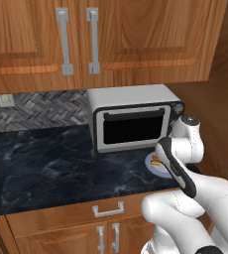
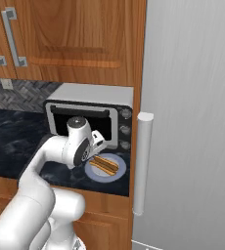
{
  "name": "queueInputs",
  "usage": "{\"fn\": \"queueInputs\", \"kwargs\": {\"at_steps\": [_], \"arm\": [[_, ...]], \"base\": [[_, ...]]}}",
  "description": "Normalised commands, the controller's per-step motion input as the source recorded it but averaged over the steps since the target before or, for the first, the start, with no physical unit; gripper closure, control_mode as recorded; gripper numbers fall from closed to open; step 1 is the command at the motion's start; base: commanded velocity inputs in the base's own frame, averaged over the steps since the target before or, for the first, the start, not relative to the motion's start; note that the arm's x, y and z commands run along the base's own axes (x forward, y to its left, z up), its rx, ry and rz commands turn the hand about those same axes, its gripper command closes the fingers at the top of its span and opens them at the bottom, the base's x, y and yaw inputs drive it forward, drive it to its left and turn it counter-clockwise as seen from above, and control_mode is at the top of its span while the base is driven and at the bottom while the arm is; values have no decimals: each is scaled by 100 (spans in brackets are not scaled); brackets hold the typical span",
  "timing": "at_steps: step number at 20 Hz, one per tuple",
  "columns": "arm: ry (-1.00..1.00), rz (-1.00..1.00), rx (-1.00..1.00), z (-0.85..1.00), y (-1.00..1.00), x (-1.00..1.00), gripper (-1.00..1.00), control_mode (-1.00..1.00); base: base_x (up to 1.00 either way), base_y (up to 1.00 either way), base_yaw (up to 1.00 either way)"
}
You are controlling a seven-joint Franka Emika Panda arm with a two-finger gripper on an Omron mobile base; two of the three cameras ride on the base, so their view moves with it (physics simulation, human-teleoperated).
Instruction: Move the hot dog bun to the plate on the dining table and place the condiment next to that plate. Then navigate to the fridge and take the sausage and place it on the plate as well.
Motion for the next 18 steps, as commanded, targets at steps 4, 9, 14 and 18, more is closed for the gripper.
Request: {"fn": "queueInputs", "kwargs": {"at_steps": [4,9,14,18], "arm": [[12,0,0,-26,-23,42,-100,-100],[14,0,0,-35,-28,38,-100,-100],[4,0,0,-22,-25,43,-100,-100],[1,1,0,-29,-19,43,-100,-100]], "base": [[0,0,0],[0,0,0],[0,0,0],[0,0,0]]}}
